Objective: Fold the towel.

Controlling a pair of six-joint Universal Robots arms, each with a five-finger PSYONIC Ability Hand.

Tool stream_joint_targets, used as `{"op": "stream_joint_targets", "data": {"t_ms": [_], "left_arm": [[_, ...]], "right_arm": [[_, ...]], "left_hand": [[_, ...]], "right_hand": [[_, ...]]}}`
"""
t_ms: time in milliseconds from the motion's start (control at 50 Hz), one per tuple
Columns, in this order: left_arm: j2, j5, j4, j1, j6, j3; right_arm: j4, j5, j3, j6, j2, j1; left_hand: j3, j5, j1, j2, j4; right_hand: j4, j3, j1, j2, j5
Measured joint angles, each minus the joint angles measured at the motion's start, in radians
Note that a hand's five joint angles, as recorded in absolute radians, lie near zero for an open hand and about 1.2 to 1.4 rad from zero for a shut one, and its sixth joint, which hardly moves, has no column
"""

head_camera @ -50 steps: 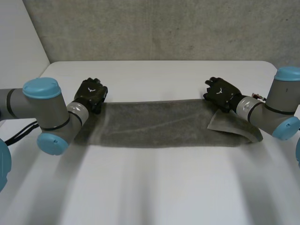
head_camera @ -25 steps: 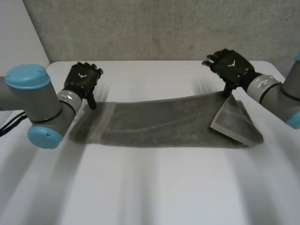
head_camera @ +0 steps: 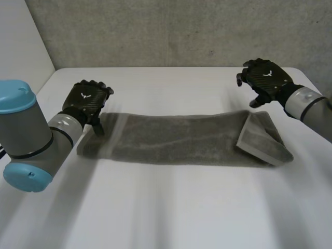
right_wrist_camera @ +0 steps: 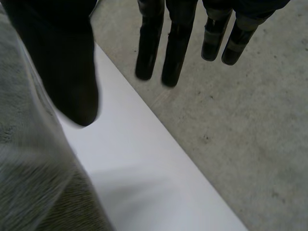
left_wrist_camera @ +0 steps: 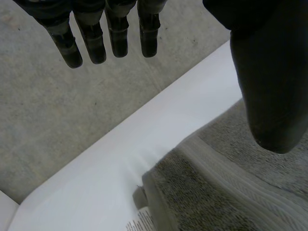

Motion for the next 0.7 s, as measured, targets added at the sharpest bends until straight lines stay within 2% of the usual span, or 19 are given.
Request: {"op": "stream_joint_targets", "data": {"t_ms": [40, 160, 220, 280, 360, 520, 700], "left_arm": [[-0.002, 0.000, 0.000, -0.001, -0.002, -0.003], [-0.007, 0.000, 0.000, -0.002, -0.006, -0.015], [-0.007, 0.000, 0.000, -0.003, -0.006, -0.019], [-0.007, 0.000, 0.000, -0.003, -0.007, -0.022], [-0.006, 0.000, 0.000, -0.002, -0.011, -0.025], [-0.003, 0.000, 0.000, 0.001, -0.044, -0.032], [0.010, 0.000, 0.000, -0.001, -0.098, -0.055]], "right_arm": [[-0.018, -0.004, -0.036, -0.008, 0.035, 0.008], [-0.034, 0.026, -0.172, -0.017, 0.140, 0.037], [-0.016, 0.067, -0.190, -0.015, 0.146, 0.043], [0.004, 0.110, -0.168, -0.013, 0.122, 0.047], [0.033, 0.150, -0.052, -0.007, 0.038, 0.048], [0.098, 0.156, 0.253, 0.003, -0.131, 0.038], [0.125, 0.146, 0.506, -0.027, -0.211, 0.032]], "left_hand": [[0.000, 0.000, 0.000, 0.000, 0.000], [0.000, 0.000, 0.000, 0.000, 0.000], [0.000, 0.000, 0.000, 0.000, 0.000], [0.000, 0.000, 0.000, 0.000, 0.000], [0.000, 0.000, 0.000, 0.000, 0.000], [0.000, 0.000, 0.000, 0.000, 0.000], [0.000, 0.000, 0.000, 0.000, 0.000]], "right_hand": [[0.000, 0.000, 0.098, 0.084, 0.084], [0.000, 0.000, -0.388, -0.418, -0.471], [0.000, 0.000, -0.501, -0.534, -0.541], [0.000, 0.000, -0.517, -0.542, -0.541], [0.000, 0.000, -0.517, -0.542, -0.541], [0.000, 0.000, -0.517, -0.542, -0.541], [0.000, 0.000, -0.517, -0.542, -0.541]]}}
